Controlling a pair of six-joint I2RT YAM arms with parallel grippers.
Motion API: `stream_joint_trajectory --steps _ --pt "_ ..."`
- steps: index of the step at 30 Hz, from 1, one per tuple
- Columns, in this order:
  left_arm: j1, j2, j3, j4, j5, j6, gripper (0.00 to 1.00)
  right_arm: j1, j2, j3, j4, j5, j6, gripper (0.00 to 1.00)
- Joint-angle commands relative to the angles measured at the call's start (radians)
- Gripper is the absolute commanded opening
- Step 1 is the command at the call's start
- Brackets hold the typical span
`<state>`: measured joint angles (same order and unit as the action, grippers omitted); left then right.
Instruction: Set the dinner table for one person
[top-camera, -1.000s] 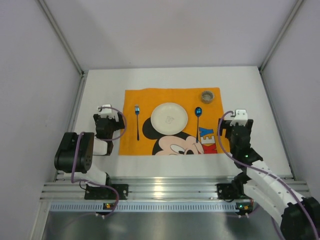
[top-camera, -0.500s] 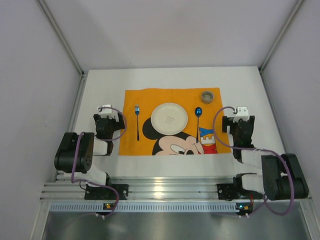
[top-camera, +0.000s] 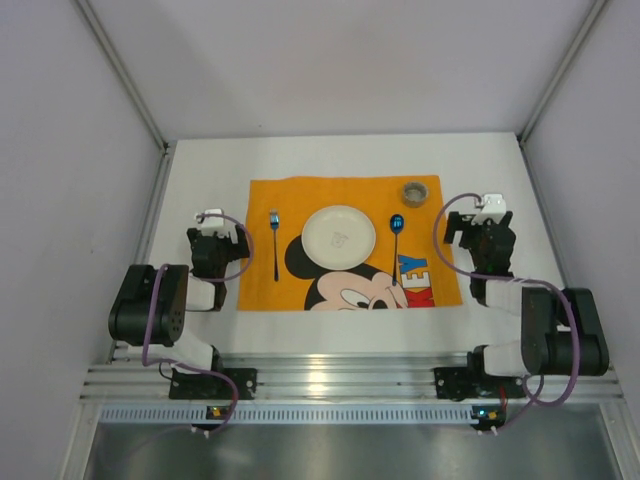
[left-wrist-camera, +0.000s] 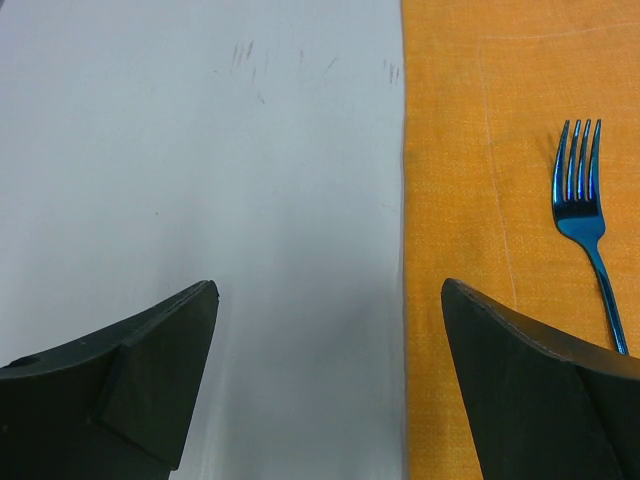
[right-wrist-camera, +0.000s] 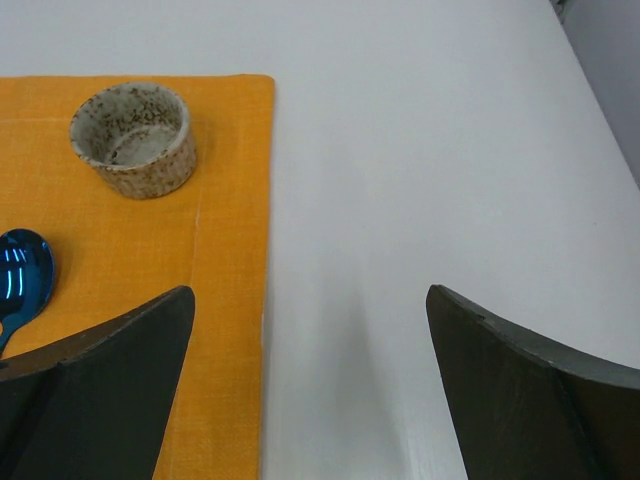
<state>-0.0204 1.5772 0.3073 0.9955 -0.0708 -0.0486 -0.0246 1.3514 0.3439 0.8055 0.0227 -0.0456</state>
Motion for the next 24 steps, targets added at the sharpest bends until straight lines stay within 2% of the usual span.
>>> stream_joint_trajectory --steps 1,3,4,5,6,7,8,11,24 --pt "0.002 -0.003 0.013 0.091 0.012 0.009 0.99 -0.038 0.078 0.004 0.170 -0.136 0.056 1.00" --pt "0.002 -0.005 0.013 0.091 0.012 0.009 0.99 -0.038 0.060 -0.022 0.181 -0.145 0.053 1.00" --pt "0.002 -0.003 0.013 0.092 0.011 0.009 0.99 -0.037 0.057 -0.058 0.313 -0.159 0.017 1.00" --pt "0.002 -0.003 0.013 0.091 0.011 0.009 0.99 -0.023 0.074 -0.171 0.472 -0.177 0.006 1.00" --pt "0.002 -0.005 0.013 0.091 0.012 0.009 0.99 -0.015 0.093 -0.193 0.570 -0.169 -0.011 1.00" --pt "0.002 -0.003 0.013 0.092 0.011 0.009 0.99 -0.005 0.068 -0.187 0.482 -0.146 -0.022 1.00" --pt "0.002 -0.003 0.013 0.091 0.012 0.009 0.99 0.009 0.086 -0.168 0.513 -0.136 -0.022 1.00" --pt "0.002 -0.006 0.013 0.091 0.012 0.009 0.99 0.009 0.094 -0.094 0.365 -0.095 -0.002 1.00" --pt "0.002 -0.005 0.013 0.092 0.011 0.009 0.99 0.015 0.100 -0.095 0.371 -0.056 0.004 1.00"
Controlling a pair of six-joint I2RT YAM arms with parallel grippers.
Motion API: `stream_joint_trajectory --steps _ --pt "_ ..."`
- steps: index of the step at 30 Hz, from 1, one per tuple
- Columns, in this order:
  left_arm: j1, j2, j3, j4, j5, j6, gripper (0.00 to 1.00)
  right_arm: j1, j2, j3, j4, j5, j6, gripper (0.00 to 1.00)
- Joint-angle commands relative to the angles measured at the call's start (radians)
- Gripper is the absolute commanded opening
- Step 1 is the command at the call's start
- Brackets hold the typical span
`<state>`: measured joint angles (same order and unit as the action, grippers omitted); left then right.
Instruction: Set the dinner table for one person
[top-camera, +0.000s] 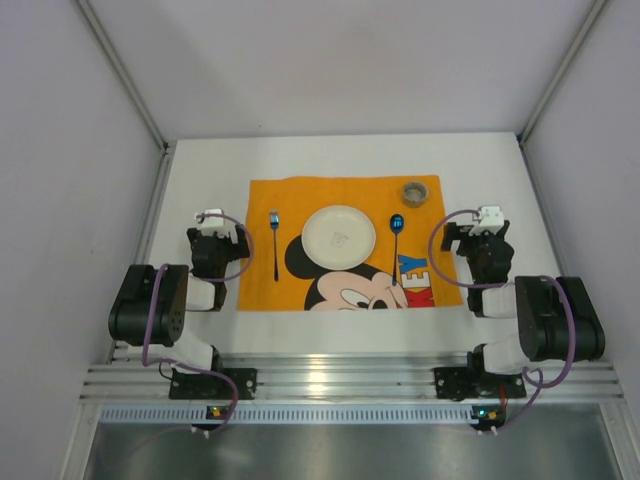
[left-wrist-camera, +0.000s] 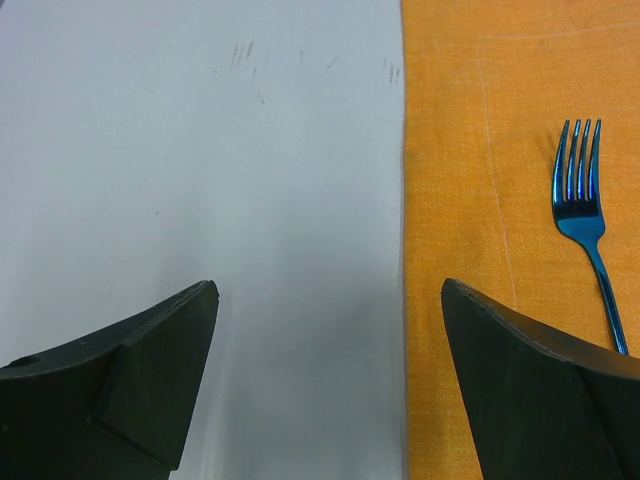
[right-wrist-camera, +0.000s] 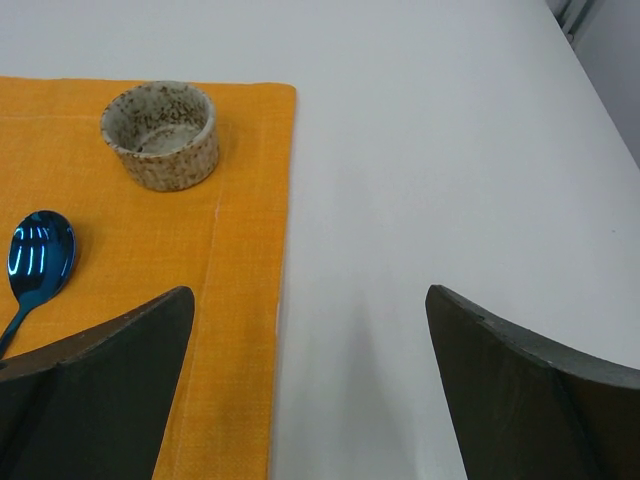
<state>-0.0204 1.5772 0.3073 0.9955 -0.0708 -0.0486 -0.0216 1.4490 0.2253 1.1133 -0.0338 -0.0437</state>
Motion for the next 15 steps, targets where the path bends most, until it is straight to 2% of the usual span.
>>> stream_joint_trajectory --steps 1,15 --pt "0.002 -0.005 0.013 0.092 0.011 0.009 0.99 0.012 0.001 0.023 0.063 -0.002 0.002 1.00" --pt "0.002 -0.005 0.013 0.092 0.011 0.009 0.99 0.014 0.001 0.022 0.065 0.008 0.001 1.00"
